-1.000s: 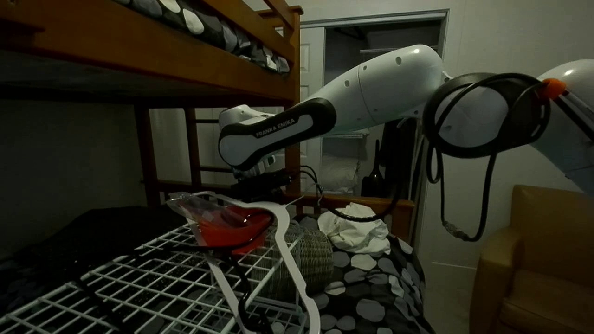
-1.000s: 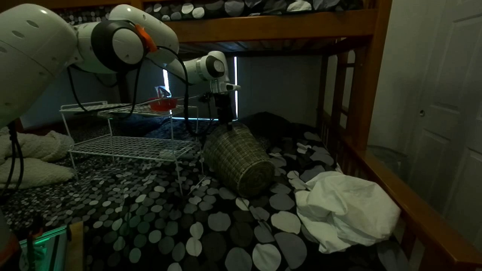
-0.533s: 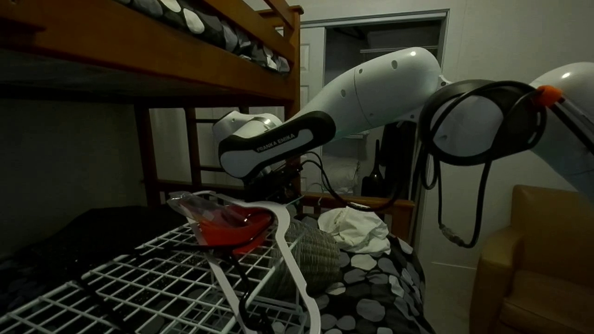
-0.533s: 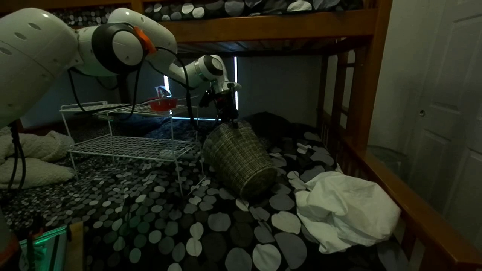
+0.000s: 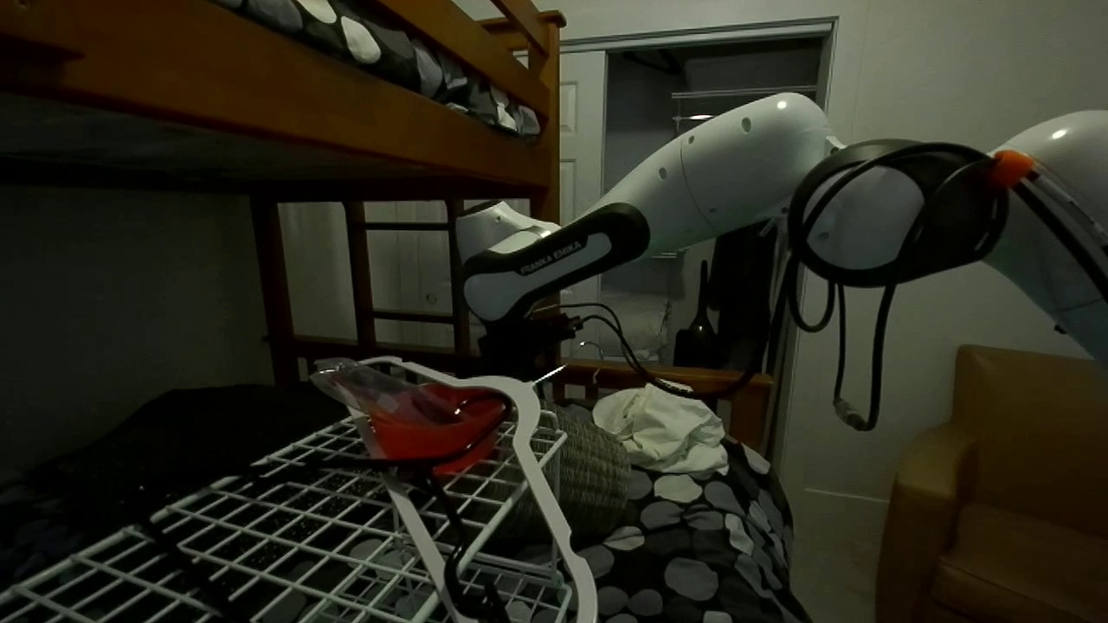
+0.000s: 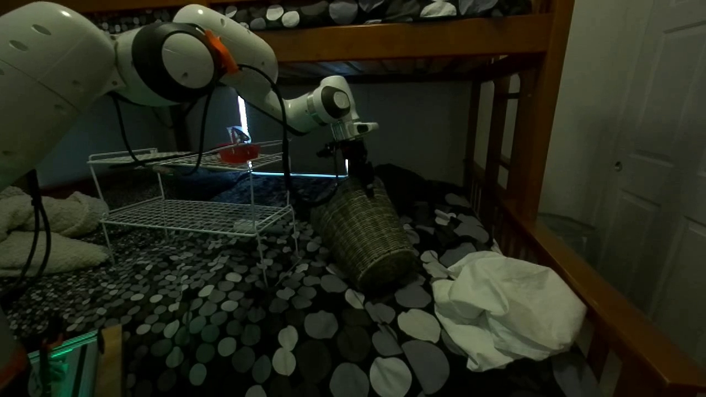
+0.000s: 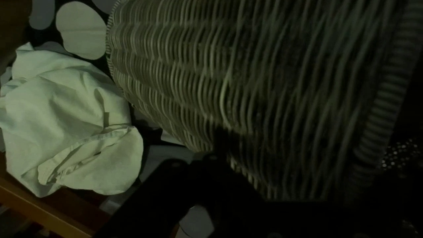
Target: Position the bucket upright
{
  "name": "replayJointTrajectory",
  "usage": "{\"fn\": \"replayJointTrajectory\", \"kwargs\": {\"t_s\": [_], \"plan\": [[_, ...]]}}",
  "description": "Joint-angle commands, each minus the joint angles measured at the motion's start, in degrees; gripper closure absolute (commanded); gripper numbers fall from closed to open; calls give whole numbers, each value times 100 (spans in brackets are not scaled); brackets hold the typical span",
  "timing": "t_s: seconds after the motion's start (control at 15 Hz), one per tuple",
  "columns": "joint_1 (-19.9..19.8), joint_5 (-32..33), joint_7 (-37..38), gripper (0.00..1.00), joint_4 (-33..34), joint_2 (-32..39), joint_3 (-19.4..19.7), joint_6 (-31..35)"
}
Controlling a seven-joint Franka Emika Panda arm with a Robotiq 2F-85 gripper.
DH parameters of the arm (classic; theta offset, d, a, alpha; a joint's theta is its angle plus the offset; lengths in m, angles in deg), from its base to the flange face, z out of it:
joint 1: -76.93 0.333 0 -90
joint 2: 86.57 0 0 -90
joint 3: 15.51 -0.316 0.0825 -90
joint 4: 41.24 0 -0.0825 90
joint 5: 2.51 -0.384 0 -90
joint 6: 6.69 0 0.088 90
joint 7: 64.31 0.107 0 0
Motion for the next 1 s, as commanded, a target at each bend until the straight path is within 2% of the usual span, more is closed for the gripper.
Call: {"fn": "replayJointTrajectory", "kwargs": {"t_s": [0.0, 0.07, 0.2, 0.27, 0.33, 0.47, 0.53, 0.67, 0.8, 0.93], "plan": [[-234, -144, -765, 75, -814, -643, -191, -26], [-255, -113, -1050, 77, -1080, -904, -202, -209], [-308, -73, -1580, 87, -1596, -1422, -162, -714], [-330, -5, -1751, 96, -1777, -1568, -152, -956], [-359, 64, -1895, 97, -1942, -1708, -153, -1242], [-444, 159, -2211, 95, -2158, -1872, -196, -1765], [-474, 224, -2335, 99, -2270, -1964, -215, -1999], [-538, 350, -2487, 96, -2444, -2046, -249, -2264], [-612, 403, -2550, 96, -2595, -2124, -285, -2325], [-784, 173, -2497, 96, -2821, -2330, -328, -1922]]}}
